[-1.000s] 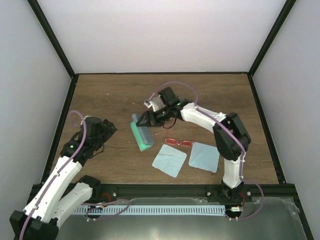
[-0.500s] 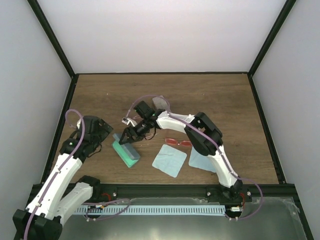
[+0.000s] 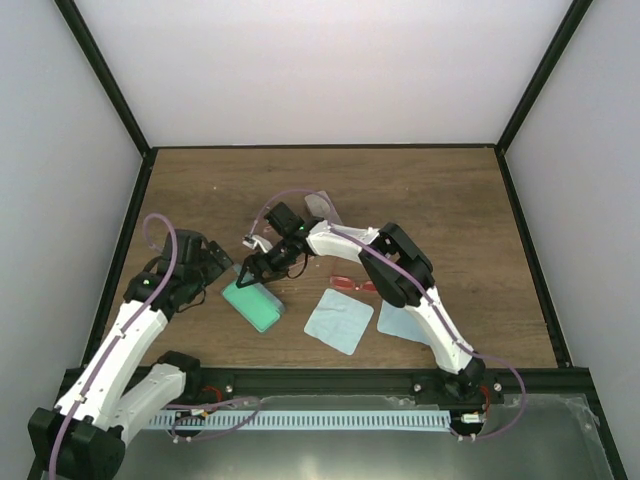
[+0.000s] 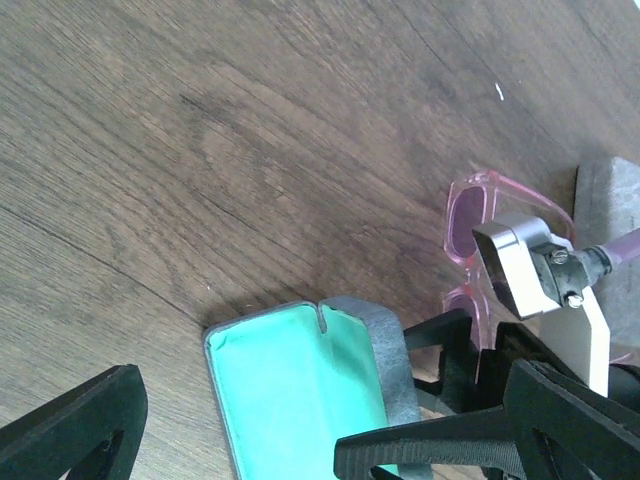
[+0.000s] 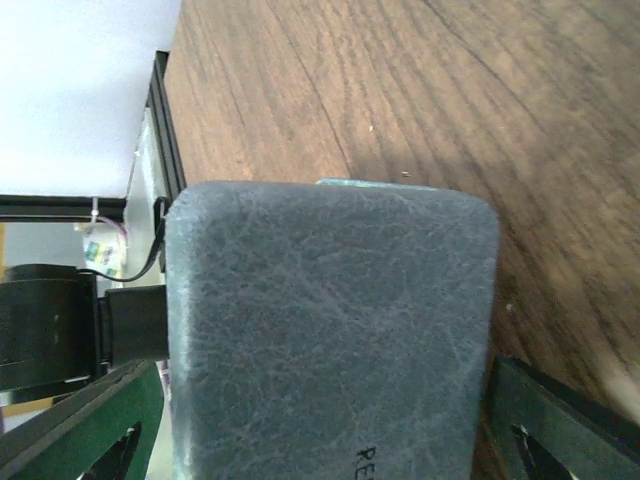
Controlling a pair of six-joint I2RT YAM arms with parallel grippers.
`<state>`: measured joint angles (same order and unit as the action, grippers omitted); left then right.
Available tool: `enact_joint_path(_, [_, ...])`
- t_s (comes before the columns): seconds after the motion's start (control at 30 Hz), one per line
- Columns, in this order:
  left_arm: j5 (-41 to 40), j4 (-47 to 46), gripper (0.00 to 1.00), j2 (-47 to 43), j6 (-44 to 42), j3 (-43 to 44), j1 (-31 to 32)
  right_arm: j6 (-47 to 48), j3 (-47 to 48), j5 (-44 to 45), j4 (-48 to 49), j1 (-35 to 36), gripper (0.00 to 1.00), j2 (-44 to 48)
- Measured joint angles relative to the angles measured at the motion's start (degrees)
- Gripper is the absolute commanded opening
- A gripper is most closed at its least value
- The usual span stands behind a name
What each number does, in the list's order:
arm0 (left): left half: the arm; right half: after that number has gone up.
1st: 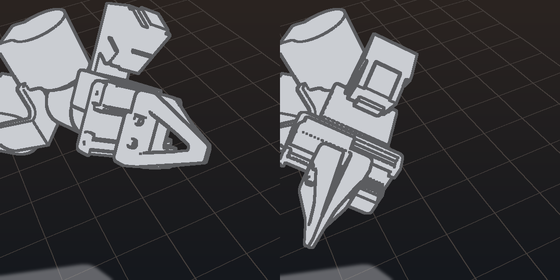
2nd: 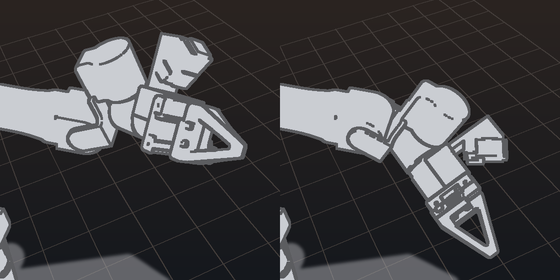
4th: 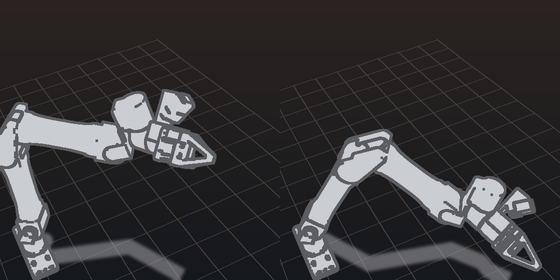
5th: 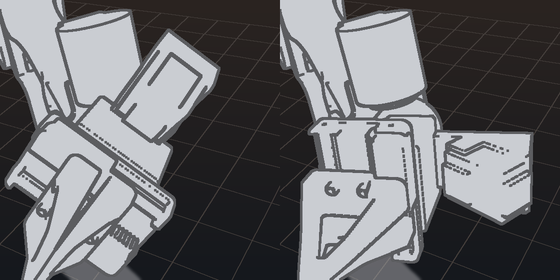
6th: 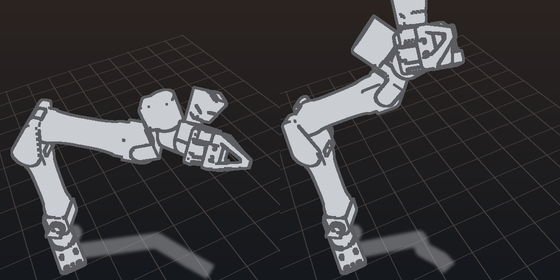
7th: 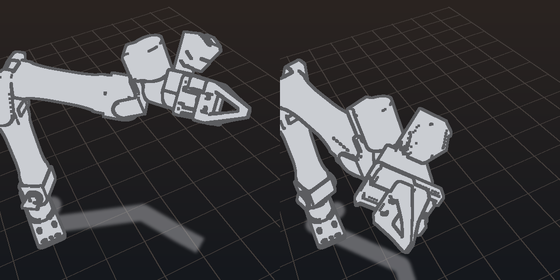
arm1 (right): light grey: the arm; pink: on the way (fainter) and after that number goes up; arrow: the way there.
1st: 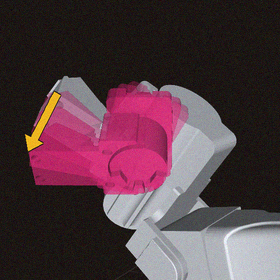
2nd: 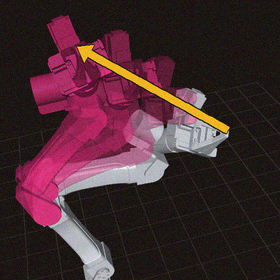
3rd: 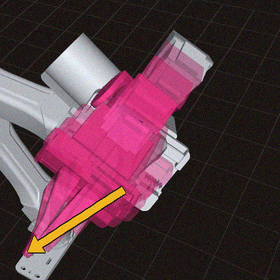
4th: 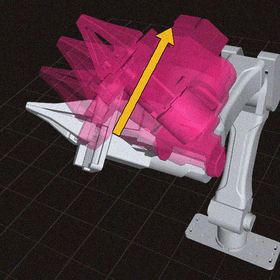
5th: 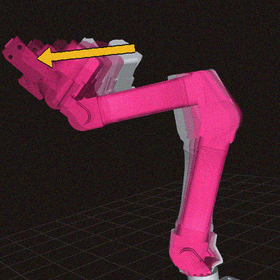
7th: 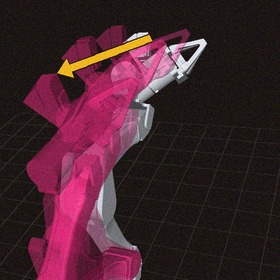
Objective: Organize the sunglasses
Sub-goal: Place the sunglasses case at the center of the board, then adjust the sunglasses case at the center of the board.
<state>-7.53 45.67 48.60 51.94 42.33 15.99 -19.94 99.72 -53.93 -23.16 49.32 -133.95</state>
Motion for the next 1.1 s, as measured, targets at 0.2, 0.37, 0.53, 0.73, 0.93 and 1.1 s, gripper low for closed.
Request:
enact_joint_path(0.2, [0.0, -0.1, 1.00, 1.0, -2.0, 0.2, 0.0, 1.9, 0.0, 4.5, -2.6, 0.2, 0.89, 1.9])
enact_joint_path(0.37, [-0.3, -0.1, 1.00, 2.1, -3.0, 0.3, -0.2, 4.0, -0.7, 10.3, -5.2, 1.0, 0.89, 6.3])
enact_joint_path(0.53, [-0.3, -1.1, 1.00, 4.1, -4.0, 0.5, -0.3, 4.9, -4.5, 14.8, -5.6, 1.6, 0.86, 12.2])
enact_joint_path(0.73, [-1.0, -2.8, 1.00, 3.6, -5.6, 1.2, -0.3, 5.6, -7.6, 18.5, -6.4, 1.5, 0.82, 16.2])
enact_joint_path(0.93, [-1.8, -2.1, 0.94, 5.7, -9.8, 3.5, -0.3, 4.9, -12.2, 20.7, -6.2, 1.6, 0.72, 20.6])
enact_joint_path(1.1, [-2.0, 0.9, 0.77, 11.6, -13.2, 9.1, -0.3, 2.1, -16.4, 22.3, -5.0, 0.9, 0.55, 24.8])
